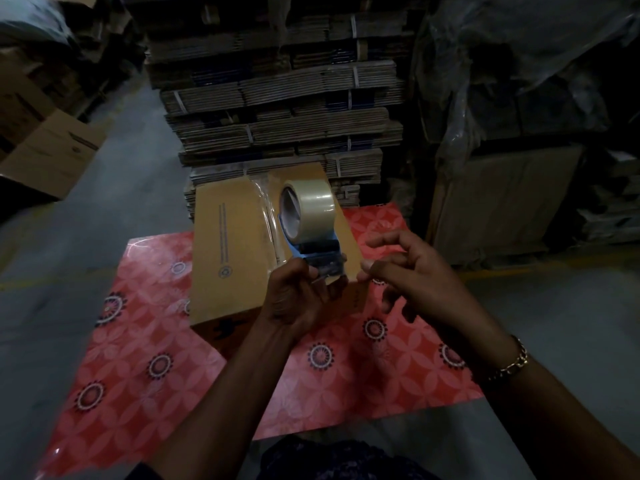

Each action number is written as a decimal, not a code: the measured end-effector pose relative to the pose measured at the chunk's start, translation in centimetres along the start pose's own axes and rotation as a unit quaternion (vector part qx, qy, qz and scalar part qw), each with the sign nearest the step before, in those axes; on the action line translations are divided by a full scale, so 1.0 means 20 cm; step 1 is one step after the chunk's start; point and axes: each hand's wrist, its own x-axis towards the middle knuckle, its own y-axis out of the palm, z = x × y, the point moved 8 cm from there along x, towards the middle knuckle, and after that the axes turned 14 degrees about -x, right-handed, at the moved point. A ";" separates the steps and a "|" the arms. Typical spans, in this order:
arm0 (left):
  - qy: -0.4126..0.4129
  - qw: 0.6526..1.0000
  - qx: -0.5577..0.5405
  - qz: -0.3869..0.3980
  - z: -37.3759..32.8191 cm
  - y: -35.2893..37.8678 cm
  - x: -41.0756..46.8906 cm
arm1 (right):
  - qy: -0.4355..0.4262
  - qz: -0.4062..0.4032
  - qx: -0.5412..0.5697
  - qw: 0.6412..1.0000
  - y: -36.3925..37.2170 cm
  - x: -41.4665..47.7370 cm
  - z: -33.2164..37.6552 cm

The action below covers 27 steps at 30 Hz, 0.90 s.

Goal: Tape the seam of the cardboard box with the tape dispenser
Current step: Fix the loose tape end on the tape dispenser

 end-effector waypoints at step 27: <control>-0.041 0.998 0.051 -0.017 0.05 0.04 0.00 | 0.034 -0.063 0.185 0.980 0.18 0.00 -0.13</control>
